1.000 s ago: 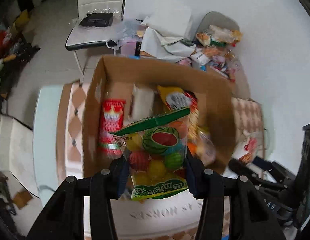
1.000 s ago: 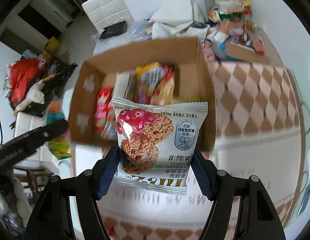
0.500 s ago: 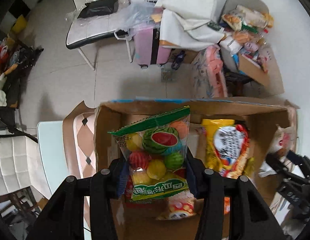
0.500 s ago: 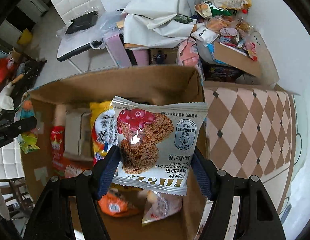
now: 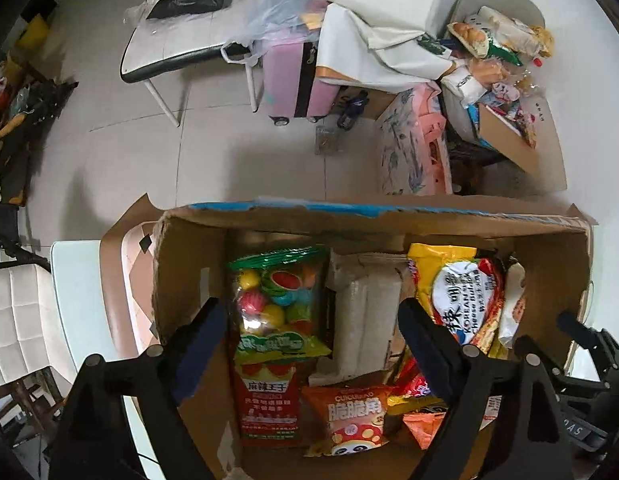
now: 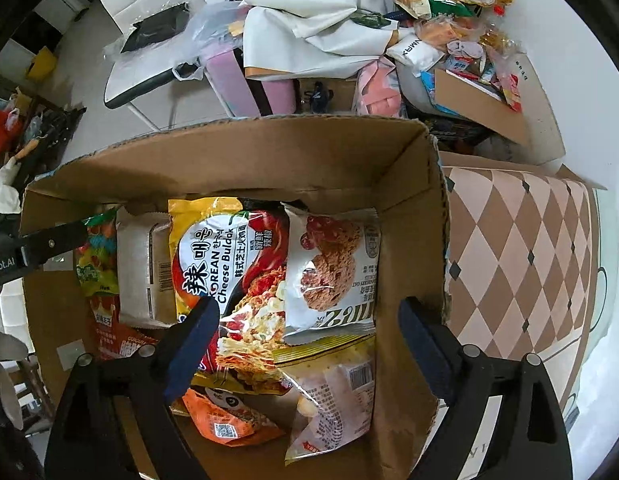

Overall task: Organize snacks
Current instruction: 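Carry both packets into the box and open both tools to release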

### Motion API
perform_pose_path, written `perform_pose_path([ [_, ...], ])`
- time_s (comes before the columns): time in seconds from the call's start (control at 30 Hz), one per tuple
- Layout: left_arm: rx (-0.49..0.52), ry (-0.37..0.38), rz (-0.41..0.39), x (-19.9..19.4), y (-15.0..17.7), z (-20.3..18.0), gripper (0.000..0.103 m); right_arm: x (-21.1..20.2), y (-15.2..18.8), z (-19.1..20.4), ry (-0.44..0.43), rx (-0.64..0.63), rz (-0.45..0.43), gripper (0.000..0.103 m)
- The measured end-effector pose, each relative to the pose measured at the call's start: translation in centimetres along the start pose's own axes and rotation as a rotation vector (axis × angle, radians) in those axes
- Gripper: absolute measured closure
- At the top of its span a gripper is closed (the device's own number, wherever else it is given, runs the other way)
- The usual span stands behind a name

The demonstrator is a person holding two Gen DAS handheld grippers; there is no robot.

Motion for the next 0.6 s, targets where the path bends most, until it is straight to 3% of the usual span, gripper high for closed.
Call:
perform_pose_path([
  [0.23, 0.025, 0.023, -0.095, -2.4, 2.2, -1.4, 0.016, -1.3, 1.8, 0.1, -0.030, 0.006, -0.025, 0.010],
  [0.6, 0.076, -0.019, -0.232, -5.8, 10.0, -3.1, 0.016, -4.9, 7.9, -0.3, 0.003, 0.012, -0.158, 0.010],
])
Point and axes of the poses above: each gripper's, at about its wrist camera, not at the fingertips, and x roughly the way its jaws point, z to its left, y to its underside, the point moved 2 cm from there along x, roughly the way its jaws point, and after that the axes turned 14 degrees about y, right-handed, at the moved point
